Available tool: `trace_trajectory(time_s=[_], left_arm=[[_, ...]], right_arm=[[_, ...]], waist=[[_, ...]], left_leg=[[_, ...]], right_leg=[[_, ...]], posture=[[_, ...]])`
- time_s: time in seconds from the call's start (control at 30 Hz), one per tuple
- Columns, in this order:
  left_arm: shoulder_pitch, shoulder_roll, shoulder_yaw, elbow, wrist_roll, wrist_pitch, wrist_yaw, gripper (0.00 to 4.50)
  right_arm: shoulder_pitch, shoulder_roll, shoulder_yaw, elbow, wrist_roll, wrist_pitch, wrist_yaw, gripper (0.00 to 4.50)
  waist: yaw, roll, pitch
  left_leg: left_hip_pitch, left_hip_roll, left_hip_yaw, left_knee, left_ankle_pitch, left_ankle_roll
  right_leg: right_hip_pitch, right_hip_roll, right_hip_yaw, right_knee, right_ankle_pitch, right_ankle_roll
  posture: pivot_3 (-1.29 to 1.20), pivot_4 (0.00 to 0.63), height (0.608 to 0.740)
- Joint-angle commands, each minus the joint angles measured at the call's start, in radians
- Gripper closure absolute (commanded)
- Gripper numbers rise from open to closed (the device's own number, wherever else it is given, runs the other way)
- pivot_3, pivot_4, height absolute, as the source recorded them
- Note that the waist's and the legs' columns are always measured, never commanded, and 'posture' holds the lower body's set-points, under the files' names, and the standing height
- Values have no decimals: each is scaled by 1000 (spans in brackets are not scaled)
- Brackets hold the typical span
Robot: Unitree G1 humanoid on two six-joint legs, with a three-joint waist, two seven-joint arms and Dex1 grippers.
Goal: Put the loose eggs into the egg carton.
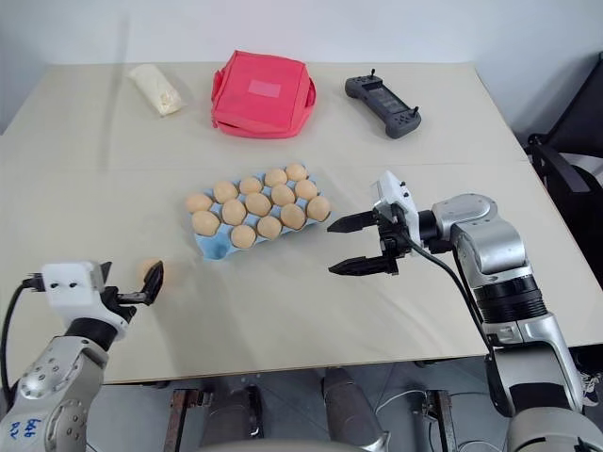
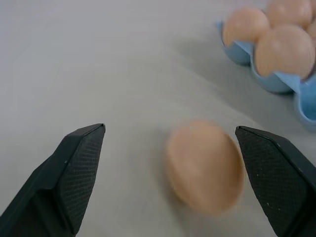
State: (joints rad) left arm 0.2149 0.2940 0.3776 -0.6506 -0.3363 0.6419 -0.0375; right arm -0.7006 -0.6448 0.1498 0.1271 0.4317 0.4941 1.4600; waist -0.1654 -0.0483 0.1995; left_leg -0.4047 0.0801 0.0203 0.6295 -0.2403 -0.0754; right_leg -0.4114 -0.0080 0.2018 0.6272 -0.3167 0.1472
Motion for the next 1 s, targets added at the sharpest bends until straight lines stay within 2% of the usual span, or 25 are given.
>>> trace_trajectory(time_s=[0.03,0.23,0.5,0.57,0.77,1.0], left_arm=[[-13,22,-19,18,17,-24,-35,0],[-21,27,-42,53,28,-4,-55,0],[-31,35,-38,42,30,-26,-77,2373],[-52,51,-34,47,36,-63,-97,2814],[-157,102,-32,25,-40,-51,-180,2896],[-313,166,-121,126,-70,-45,-296,2896]], right_arm=[[8,-18,-30,-51,24,12,-8,13],[11,-26,-36,-66,25,24,-23,13],[8,-34,-47,-60,25,26,-35,0],[12,-34,-56,-67,30,30,-45,0],[45,-45,-86,-101,37,36,-77,0],[120,-48,-137,-176,55,44,-158,0]], waist=[[0,0,0],[0,0,0],[0,0,0],[1,0,0],[6,0,0],[19,0,0]], left_leg=[[0,0,0,0,0,0],[0,0,0,0,-1,-1],[0,0,0,0,-1,-1],[0,0,0,0,-1,-1],[0,0,0,0,-1,-1],[0,0,0,-1,-1,-1]], right_leg=[[0,0,0,0,0,0],[0,0,0,0,0,1],[0,0,0,0,0,0],[0,0,0,0,0,0],[0,0,0,-1,0,0],[-1,0,-1,0,3,6]], posture=[[0,150,740],[0,150,740],[0,150,740],[0,150,740],[0,150,740],[0,150,740]])
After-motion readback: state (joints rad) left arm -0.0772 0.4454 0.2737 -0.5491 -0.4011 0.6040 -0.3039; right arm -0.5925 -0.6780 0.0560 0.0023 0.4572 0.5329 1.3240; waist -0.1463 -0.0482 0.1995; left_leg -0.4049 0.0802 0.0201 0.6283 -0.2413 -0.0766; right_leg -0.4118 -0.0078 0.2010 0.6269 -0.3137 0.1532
